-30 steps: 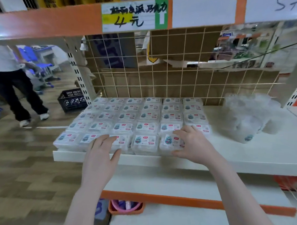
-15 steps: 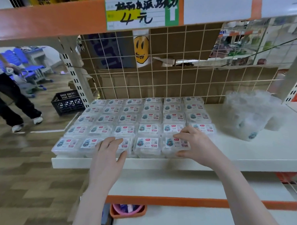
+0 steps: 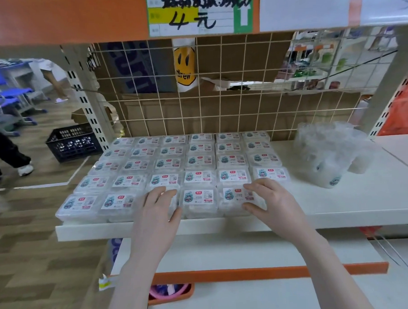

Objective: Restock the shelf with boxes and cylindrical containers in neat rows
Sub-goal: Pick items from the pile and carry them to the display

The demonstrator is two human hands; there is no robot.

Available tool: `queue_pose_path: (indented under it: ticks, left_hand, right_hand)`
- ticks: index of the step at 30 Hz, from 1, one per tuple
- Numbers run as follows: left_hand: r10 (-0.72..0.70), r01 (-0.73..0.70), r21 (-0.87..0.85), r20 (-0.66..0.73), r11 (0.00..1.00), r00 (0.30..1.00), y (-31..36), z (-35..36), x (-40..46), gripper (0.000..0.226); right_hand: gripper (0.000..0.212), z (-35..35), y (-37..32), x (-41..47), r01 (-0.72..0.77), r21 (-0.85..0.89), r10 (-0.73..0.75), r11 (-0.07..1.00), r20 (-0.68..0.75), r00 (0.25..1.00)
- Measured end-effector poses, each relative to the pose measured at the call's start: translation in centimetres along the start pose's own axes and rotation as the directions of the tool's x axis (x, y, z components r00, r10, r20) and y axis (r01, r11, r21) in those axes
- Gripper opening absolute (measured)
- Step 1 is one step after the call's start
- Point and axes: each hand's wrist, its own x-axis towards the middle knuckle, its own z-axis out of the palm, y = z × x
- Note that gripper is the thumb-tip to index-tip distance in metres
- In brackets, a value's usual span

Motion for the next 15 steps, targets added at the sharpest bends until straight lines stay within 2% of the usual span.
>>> queue_pose_path:
  ticks: [4, 9, 15]
  left_hand:
    - [-0.006, 0.006, -0.01, 0.037, 1.0, 0.999, 1.2, 0.2, 0.3, 0.037]
    - [0.027, -0.026, -0.003, 0.084, 1.0, 0.996, 4.5, 0.9, 0.8, 0.041]
    - [0.063, -0.063, -0.002, 0.143, 0.998, 0.988, 12.2, 3.2, 0.9, 0.047]
  right_hand:
    - [0.031, -1.0, 1.4, -1.2, -0.076, -0.074, 0.065, 0.994, -0.141, 0.988]
    - [0.03, -3.0, 4.4, -3.9, -0.243, -0.15, 0.204, 0.958, -0.236, 0.95]
    - [0.034, -7.9, 9.4, -8.7, -0.43, -0.259, 0.325, 0.865, -0.363, 0.873]
